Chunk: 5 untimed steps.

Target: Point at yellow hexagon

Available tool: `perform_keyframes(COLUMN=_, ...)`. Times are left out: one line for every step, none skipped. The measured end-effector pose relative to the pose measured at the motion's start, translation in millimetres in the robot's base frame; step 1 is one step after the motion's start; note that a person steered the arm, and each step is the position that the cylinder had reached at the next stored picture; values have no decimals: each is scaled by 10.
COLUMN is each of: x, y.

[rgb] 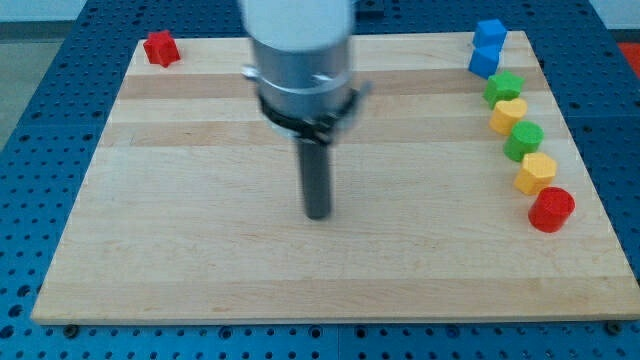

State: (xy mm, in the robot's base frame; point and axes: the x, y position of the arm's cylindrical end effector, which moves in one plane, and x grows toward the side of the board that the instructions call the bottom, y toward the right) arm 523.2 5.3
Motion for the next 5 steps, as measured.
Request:
perform_keyframes(x=523, y=928)
perform_keyframes(x=858, y=2179)
perform_keyframes(x=664, y=3329)
perform_keyframes(x=193, y=3401)
perform_keyframes(x=-407, y=3299)
